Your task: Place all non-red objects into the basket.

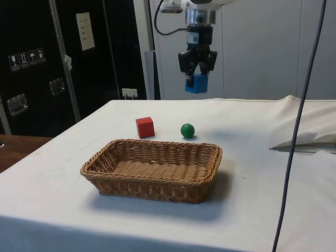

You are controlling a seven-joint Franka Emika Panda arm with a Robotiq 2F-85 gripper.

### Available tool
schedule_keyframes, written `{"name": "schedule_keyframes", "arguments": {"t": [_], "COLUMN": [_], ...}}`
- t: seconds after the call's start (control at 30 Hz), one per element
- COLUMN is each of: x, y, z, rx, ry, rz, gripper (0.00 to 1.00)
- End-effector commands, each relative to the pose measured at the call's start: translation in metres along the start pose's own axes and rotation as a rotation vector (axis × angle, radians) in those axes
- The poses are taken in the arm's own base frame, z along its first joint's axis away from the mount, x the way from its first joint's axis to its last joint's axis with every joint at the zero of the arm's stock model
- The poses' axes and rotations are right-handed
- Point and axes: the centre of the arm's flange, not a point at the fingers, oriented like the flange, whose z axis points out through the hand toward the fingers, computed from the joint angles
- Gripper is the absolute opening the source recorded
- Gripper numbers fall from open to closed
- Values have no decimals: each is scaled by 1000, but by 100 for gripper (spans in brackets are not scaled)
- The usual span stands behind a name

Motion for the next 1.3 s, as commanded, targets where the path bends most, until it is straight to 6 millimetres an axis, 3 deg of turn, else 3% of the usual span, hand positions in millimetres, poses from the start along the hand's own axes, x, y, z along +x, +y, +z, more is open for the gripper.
{"name": "schedule_keyframes", "arguments": {"t": [0.0,0.37,0.8,1.27], "x": [1,4,-3,-15], "y": [-2,-26,-51,-94], "z": [-3,-28,-26,-28], "rx": [-10,-12,-56,-120], "ry": [-4,11,15,35], "rz": [-6,-54,-76,-98], "gripper": [0,0,0,0]}}
